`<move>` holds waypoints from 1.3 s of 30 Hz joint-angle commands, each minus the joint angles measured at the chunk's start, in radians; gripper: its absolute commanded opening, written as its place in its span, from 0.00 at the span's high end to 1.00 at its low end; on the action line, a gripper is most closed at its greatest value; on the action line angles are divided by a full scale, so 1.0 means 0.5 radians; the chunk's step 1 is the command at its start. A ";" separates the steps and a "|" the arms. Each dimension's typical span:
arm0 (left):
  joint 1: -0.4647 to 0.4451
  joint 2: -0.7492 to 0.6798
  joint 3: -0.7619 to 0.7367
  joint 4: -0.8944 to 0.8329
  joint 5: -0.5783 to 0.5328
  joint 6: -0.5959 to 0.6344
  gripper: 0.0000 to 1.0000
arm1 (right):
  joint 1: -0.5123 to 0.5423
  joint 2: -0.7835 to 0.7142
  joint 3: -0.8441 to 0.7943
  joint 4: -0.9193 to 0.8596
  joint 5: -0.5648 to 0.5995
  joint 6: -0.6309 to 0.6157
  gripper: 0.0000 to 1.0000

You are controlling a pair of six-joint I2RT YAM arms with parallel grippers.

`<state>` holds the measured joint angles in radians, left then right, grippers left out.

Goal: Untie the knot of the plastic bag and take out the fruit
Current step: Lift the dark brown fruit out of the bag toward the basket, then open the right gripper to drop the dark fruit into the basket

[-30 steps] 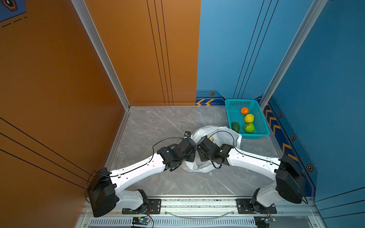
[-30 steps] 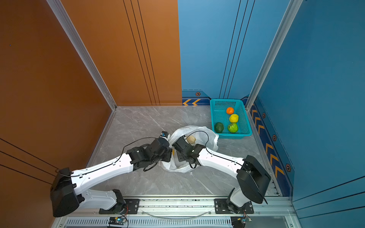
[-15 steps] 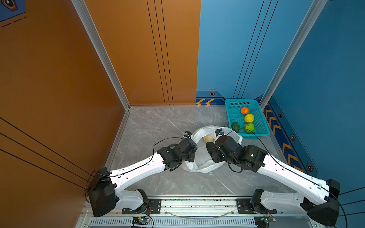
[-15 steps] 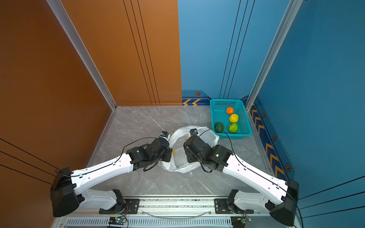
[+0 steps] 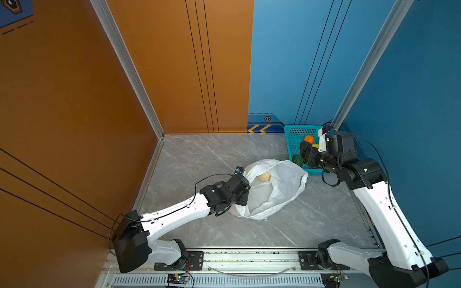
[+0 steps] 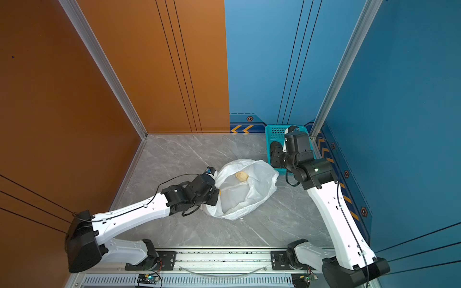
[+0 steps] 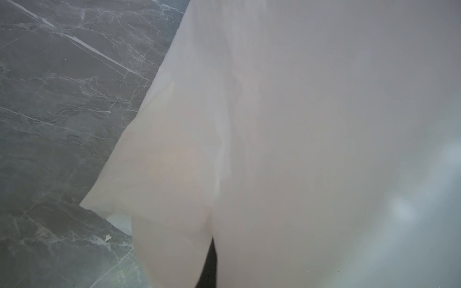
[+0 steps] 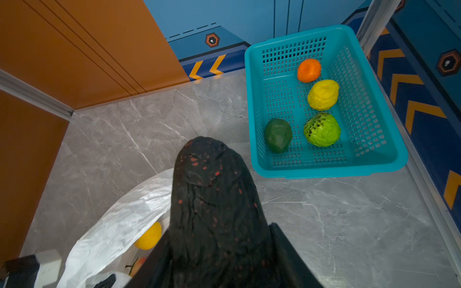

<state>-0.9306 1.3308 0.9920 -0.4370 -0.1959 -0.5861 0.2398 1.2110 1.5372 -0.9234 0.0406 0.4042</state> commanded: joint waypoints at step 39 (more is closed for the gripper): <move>-0.085 -0.298 -0.199 -0.169 0.153 -0.037 1.00 | -0.588 1.352 0.134 0.632 0.010 0.023 0.20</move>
<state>-0.9653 1.1725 0.8940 -0.4942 -0.1032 -0.6098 -0.0528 1.9823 1.6157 -0.5903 0.0483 0.4004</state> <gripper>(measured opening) 0.045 0.797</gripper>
